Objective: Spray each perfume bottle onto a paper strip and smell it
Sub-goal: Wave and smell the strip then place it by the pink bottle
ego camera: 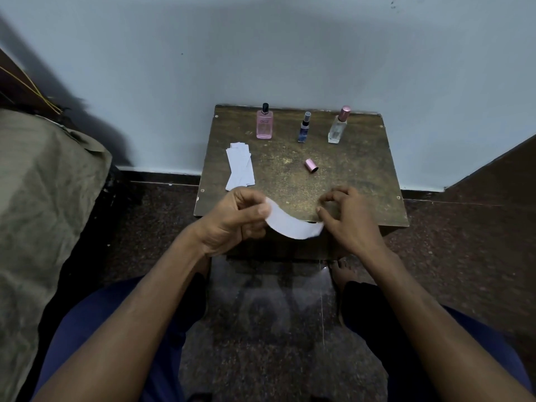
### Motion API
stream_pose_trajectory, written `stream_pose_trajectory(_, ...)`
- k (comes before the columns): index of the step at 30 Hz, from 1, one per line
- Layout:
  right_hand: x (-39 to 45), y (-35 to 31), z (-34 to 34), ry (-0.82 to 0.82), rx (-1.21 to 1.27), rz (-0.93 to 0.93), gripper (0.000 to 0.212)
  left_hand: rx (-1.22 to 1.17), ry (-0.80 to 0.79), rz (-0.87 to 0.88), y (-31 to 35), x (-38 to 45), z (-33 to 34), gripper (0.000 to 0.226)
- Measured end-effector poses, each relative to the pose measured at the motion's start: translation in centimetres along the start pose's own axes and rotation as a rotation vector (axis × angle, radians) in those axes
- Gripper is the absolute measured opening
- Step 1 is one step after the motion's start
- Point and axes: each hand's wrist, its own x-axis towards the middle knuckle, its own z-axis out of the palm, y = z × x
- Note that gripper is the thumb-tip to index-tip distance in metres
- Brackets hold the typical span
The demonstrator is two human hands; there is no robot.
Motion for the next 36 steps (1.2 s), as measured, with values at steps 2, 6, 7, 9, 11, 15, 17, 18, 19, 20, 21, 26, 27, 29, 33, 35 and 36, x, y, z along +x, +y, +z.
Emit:
stream_pose_trajectory(2,0.0,-0.1,0.2,-0.010,-0.026,-0.007,0.031,0.018,0.033,0.027,0.3,-0.1,-0.2,0.024)
stream_pose_trajectory(6,-0.1,0.3,0.0,0.003,-0.056,-0.002,0.031,0.906,0.208,0.040,-0.1,1.0,-0.4,0.008)
stream_pose_trajectory(7,-0.1,0.4,0.0,0.003,-0.054,-0.002,0.031,0.853,0.156,0.015,-0.3,1.0,-0.2,0.007)
stream_pose_trajectory(9,-0.2,0.6,-0.1,-0.008,-0.050,0.000,0.031,0.439,-0.041,-0.019,-0.2,0.4,0.5,0.004)
stream_pose_trajectory(11,-0.3,0.6,-0.1,-0.015,-0.053,-0.015,0.032,0.142,-0.139,-0.007,-0.1,0.0,1.0,0.014)
stream_pose_trajectory(15,0.2,0.4,-0.1,-0.004,-0.065,-0.049,0.032,0.839,0.204,0.025,-0.3,1.2,-0.2,0.008)
stream_pose_trajectory(17,0.2,0.6,-0.2,-0.002,-0.065,-0.048,0.033,0.821,0.198,-0.058,-0.2,1.1,-0.3,0.007)
stream_pose_trajectory(18,0.2,0.7,-0.1,-0.003,-0.067,-0.049,0.033,0.647,0.101,-0.064,0.0,0.9,-0.1,0.009)
stream_pose_trajectory(19,0.1,0.7,0.0,-0.007,-0.069,-0.052,0.034,0.413,-0.009,-0.073,0.1,0.6,0.1,0.012)
stream_pose_trajectory(20,0.1,0.6,0.1,-0.013,-0.069,-0.057,0.034,0.210,-0.086,-0.058,0.2,0.3,0.3,0.013)
stream_pose_trajectory(21,0.1,0.5,0.1,-0.016,-0.066,-0.061,0.034,0.086,-0.102,-0.047,0.4,0.1,0.6,0.018)
stream_pose_trajectory(26,0.2,0.4,0.0,-0.019,-0.062,-0.053,0.034,0.636,0.266,-0.053,-0.1,1.2,-0.2,0.010)
stream_pose_trajectory(27,0.0,0.6,0.0,-0.017,-0.059,-0.050,0.034,0.590,0.259,-0.073,0.0,1.0,-0.1,0.011)
stream_pose_trajectory(29,-0.2,0.8,-0.1,-0.018,-0.057,-0.050,0.033,0.183,0.117,-0.024,0.3,0.4,-0.2,0.021)
stream_pose_trajectory(33,0.2,0.1,-0.2,-0.028,-0.051,-0.071,0.032,-0.048,0.014,0.084,0.9,0.0,-1.1,0.017)
stream_pose_trajectory(35,0.3,0.2,-0.3,-0.029,-0.055,-0.063,0.032,0.588,0.177,0.061,0.1,1.2,-1.2,0.006)
stream_pose_trajectory(36,0.1,0.3,-0.3,-0.029,-0.060,-0.060,0.032,0.721,0.196,0.036,-0.2,1.4,-1.0,0.008)
